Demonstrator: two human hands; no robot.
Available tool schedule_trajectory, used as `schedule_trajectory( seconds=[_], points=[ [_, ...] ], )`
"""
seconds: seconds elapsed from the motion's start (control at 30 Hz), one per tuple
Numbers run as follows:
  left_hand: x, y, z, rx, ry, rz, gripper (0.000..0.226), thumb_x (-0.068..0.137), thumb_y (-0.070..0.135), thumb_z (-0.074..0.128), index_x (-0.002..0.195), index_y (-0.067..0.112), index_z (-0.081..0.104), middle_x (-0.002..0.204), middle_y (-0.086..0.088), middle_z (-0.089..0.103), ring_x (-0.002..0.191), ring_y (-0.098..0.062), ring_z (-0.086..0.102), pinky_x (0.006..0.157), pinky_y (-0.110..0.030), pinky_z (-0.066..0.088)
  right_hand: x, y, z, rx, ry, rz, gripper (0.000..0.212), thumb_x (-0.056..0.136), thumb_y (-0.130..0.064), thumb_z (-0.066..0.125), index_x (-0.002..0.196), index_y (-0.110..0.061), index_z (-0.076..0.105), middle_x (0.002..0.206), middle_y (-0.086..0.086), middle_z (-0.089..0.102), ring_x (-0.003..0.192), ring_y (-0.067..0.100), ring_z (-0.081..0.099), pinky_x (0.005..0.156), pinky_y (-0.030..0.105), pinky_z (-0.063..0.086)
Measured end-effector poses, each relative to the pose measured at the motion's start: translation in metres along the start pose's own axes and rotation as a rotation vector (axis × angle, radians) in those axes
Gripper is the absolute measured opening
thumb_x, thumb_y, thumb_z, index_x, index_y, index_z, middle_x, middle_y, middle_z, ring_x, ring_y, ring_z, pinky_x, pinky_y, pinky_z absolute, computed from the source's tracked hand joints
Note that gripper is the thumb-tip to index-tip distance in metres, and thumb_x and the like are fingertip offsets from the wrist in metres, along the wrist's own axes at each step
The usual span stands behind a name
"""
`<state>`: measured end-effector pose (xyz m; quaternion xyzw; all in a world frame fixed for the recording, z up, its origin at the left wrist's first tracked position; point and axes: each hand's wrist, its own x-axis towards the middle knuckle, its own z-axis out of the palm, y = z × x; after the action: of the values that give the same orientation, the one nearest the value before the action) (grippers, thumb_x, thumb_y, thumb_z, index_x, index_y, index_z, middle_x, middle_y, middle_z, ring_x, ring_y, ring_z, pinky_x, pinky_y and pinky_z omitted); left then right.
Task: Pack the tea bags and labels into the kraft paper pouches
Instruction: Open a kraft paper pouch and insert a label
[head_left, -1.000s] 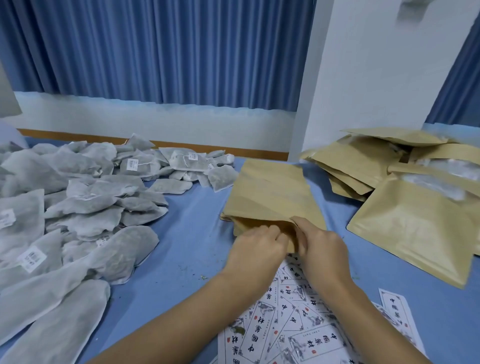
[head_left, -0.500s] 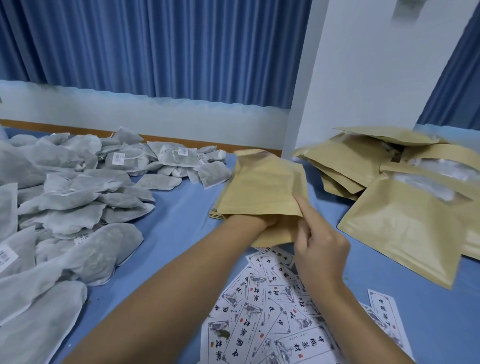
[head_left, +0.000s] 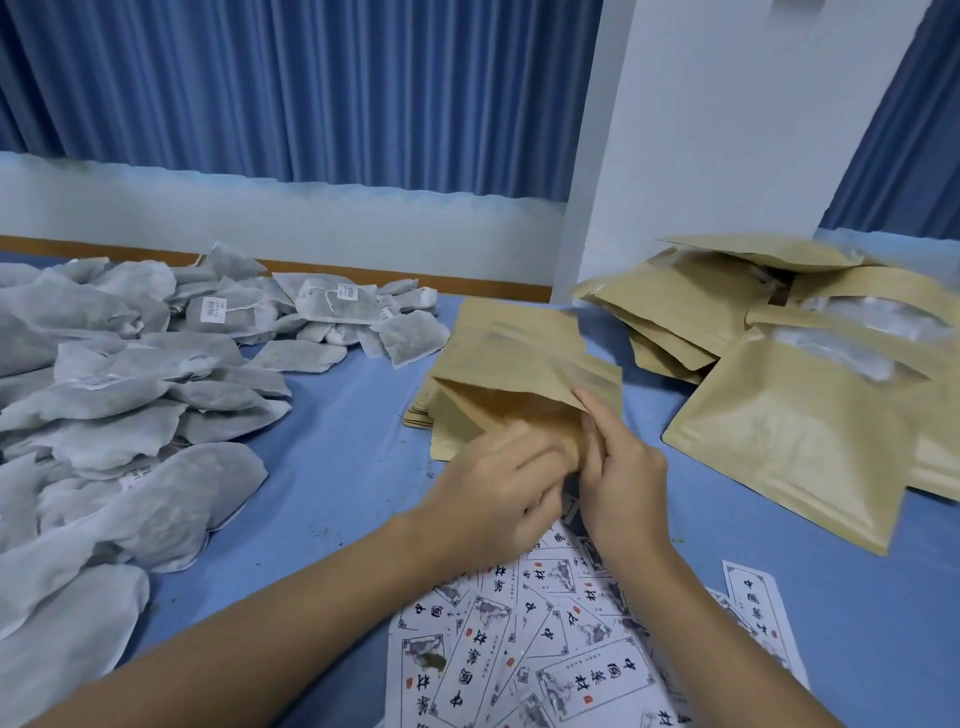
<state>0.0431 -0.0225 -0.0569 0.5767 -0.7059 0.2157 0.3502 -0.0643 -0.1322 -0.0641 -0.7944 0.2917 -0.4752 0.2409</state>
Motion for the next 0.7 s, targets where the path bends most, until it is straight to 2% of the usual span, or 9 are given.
schedule_trajectory(
  seconds=[0.07, 0.17, 0.2, 0.27, 0.37, 0.43, 0.57, 0.63, 0.7],
  points=[
    [-0.013, 0.008, 0.0, -0.084, -0.076, -0.001, 0.017, 0.092, 0.012, 0.056, 0.098, 0.004, 0.07, 0.086, -0.003, 0.062, 0.077, -0.022, 0.054, 0.072, -0.034, 0.047, 0.002, 0.002, -0.001, -0.016, -0.005, 0.03, 0.035, 0.103, -0.015, 0.053, 0.131, -0.03, 0.067, 0.051, -0.009, 0.039, 0.053, 0.006, 0.046, 0.05, 0.011, 0.033],
    [-0.018, 0.015, 0.01, -0.151, -0.417, -0.238, 0.043, 0.094, 0.054, 0.055, 0.115, 0.018, 0.066, 0.106, 0.005, 0.061, 0.101, -0.015, 0.051, 0.094, -0.037, 0.044, 0.002, 0.002, -0.004, 0.003, -0.025, 0.023, 0.034, 0.103, -0.013, 0.053, 0.129, -0.028, 0.068, 0.051, -0.011, 0.04, 0.053, 0.005, 0.046, 0.051, 0.01, 0.033],
    [-0.018, 0.017, 0.015, -0.137, -0.485, -0.256, 0.051, 0.091, 0.064, 0.053, 0.117, 0.023, 0.064, 0.11, 0.008, 0.059, 0.107, -0.013, 0.048, 0.101, -0.037, 0.039, 0.001, 0.002, -0.005, 0.006, -0.035, 0.016, 0.034, 0.102, -0.012, 0.053, 0.129, -0.028, 0.068, 0.051, -0.013, 0.04, 0.053, 0.004, 0.047, 0.051, 0.009, 0.032],
    [-0.016, 0.02, 0.021, -0.09, -0.544, -0.223, 0.054, 0.089, 0.072, 0.05, 0.118, 0.029, 0.066, 0.113, 0.013, 0.059, 0.115, -0.01, 0.045, 0.11, -0.038, 0.03, 0.001, 0.0, -0.006, 0.002, -0.058, -0.003, 0.035, 0.102, -0.01, 0.054, 0.129, -0.025, 0.069, 0.05, -0.018, 0.042, 0.053, 0.0, 0.049, 0.052, 0.005, 0.032],
    [-0.012, 0.021, 0.023, -0.104, -0.509, -0.219, 0.042, 0.093, 0.063, 0.051, 0.115, 0.033, 0.071, 0.111, 0.014, 0.065, 0.115, -0.009, 0.048, 0.112, -0.038, 0.027, -0.001, -0.001, -0.005, 0.002, -0.077, -0.022, 0.034, 0.101, -0.007, 0.055, 0.128, -0.022, 0.069, 0.052, -0.027, 0.05, 0.056, -0.01, 0.052, 0.055, 0.0, 0.032],
    [-0.01, 0.023, 0.022, -0.097, -0.494, -0.212, 0.036, 0.096, 0.056, 0.051, 0.115, 0.033, 0.071, 0.111, 0.013, 0.066, 0.114, -0.01, 0.049, 0.112, -0.038, 0.026, 0.0, -0.001, -0.005, -0.002, -0.082, -0.021, 0.035, 0.101, -0.007, 0.054, 0.129, -0.022, 0.069, 0.06, -0.036, 0.054, 0.057, -0.009, 0.052, 0.055, 0.001, 0.033],
    [-0.013, 0.031, 0.019, 0.128, -0.451, -0.063, 0.04, 0.103, 0.037, 0.032, 0.103, 0.022, 0.069, 0.102, 0.008, 0.067, 0.109, -0.012, 0.053, 0.119, -0.039, 0.016, -0.001, -0.002, -0.008, -0.012, -0.087, -0.029, 0.035, 0.101, -0.007, 0.054, 0.129, -0.023, 0.068, 0.061, -0.036, 0.053, 0.055, -0.004, 0.051, 0.053, 0.004, 0.034],
    [-0.015, 0.031, 0.014, 0.171, -0.368, 0.014, 0.035, 0.1, 0.026, 0.036, 0.091, 0.02, 0.069, 0.092, 0.007, 0.067, 0.099, -0.013, 0.06, 0.117, -0.035, 0.025, -0.001, -0.001, -0.009, -0.018, -0.088, -0.019, 0.035, 0.101, -0.007, 0.054, 0.129, -0.024, 0.068, 0.051, -0.019, 0.049, 0.052, 0.002, 0.046, 0.051, 0.008, 0.032],
    [-0.016, 0.024, 0.008, 0.187, -0.241, 0.098, 0.019, 0.094, 0.015, 0.054, 0.086, 0.016, 0.071, 0.091, 0.005, 0.068, 0.091, -0.016, 0.064, 0.103, -0.034, 0.042, -0.001, 0.0, -0.01, -0.019, -0.087, 0.007, 0.036, 0.102, -0.009, 0.054, 0.129, -0.027, 0.068, 0.046, -0.011, 0.038, 0.05, 0.009, 0.041, 0.049, 0.012, 0.032]
  ],
)
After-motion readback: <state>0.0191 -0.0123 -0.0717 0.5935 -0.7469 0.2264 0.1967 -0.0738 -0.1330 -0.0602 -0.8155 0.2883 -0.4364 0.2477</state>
